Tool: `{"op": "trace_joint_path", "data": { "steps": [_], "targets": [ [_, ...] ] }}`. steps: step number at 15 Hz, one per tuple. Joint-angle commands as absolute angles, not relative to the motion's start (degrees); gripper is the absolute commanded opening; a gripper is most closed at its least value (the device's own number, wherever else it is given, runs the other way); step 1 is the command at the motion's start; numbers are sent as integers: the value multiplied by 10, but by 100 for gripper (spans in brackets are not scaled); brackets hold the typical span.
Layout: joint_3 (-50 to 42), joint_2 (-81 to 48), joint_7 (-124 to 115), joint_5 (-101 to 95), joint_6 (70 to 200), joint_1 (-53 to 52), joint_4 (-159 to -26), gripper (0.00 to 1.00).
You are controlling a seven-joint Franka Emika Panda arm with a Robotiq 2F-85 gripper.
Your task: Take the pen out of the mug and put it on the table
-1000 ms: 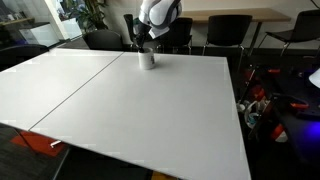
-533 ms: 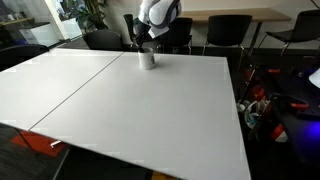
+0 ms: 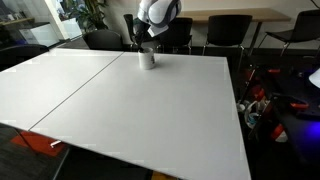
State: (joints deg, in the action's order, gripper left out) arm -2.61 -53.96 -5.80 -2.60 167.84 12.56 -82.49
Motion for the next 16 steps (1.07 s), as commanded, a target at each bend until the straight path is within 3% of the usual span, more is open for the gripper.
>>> {"op": "trace_joint_path", "data": {
  "steps": [1,10,16],
  "targets": [
    [-40,-486,-47,-10,1697,111,-890,5],
    [-10,-392,-30,-10,1826,124,-1021,5],
    [71,-362,-42,-50,1936,173,-1078,5]
  ]
}}
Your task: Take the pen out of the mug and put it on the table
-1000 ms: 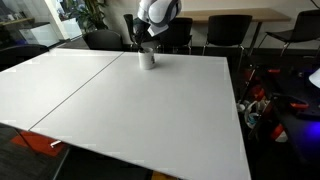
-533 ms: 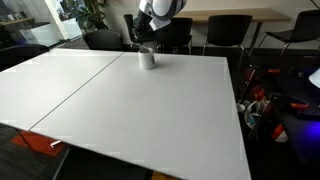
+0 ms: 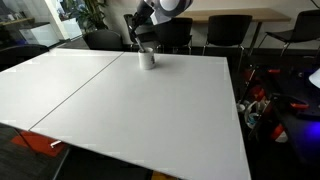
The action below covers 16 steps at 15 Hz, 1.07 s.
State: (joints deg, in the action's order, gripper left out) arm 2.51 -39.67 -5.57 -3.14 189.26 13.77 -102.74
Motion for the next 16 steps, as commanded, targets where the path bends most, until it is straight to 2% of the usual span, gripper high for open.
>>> {"op": "trace_joint_path", "data": {
  "steps": [1,6,10,12,14,16],
  "targets": [
    [91,-360,-43,-62,1950,186,-1085,5],
    [179,-362,-52,-127,1942,249,-1089,5],
    [313,-381,-47,-184,1851,345,-1073,5],
    [347,-382,-43,-178,1783,364,-1063,5],
    [319,-367,-59,-171,1729,338,-1051,5],
    [226,-342,-16,-90,1696,249,-1039,5]
  ]
}}
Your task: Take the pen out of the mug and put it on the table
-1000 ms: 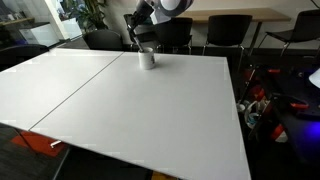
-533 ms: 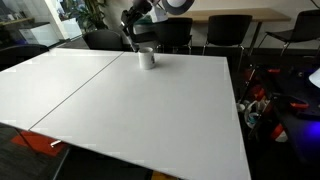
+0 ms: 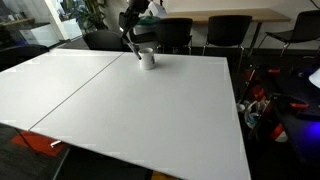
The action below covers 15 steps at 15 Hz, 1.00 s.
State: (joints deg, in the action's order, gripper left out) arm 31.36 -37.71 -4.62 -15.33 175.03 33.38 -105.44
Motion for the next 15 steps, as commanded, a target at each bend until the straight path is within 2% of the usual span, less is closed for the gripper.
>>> {"op": "trace_joint_path", "data": {
  "steps": [1,3,7,14,15],
  "targets": [
    [188,-338,-7,-75,1677,215,-1030,5],
    [126,-346,7,-65,1629,154,-1007,5],
    [59,-371,24,-71,1538,76,-965,5],
    [11,-406,40,-84,1432,18,-918,5],
    [5,-409,40,-88,1424,13,-915,43]
  ]
}}
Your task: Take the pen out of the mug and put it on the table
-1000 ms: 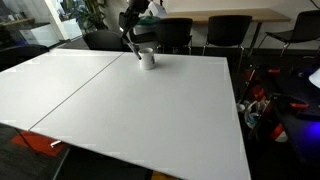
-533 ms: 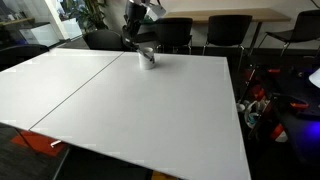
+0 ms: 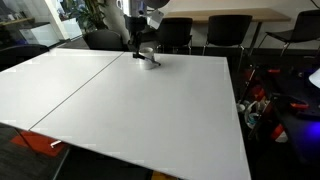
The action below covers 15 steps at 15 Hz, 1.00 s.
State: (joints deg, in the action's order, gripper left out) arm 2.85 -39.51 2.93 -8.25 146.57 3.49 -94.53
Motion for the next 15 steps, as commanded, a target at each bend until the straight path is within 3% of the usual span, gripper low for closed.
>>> {"op": "trace_joint_path", "data": {
  "steps": [1,9,14,15],
  "targets": [
    [-2,-410,37,-93,1418,7,-914,44],
    [-46,-354,26,-156,1474,-22,-990,99],
    [-56,-313,24,-177,1538,-23,-1042,100],
    [-47,-349,33,-162,1513,-16,-997,100]
  ]
}}
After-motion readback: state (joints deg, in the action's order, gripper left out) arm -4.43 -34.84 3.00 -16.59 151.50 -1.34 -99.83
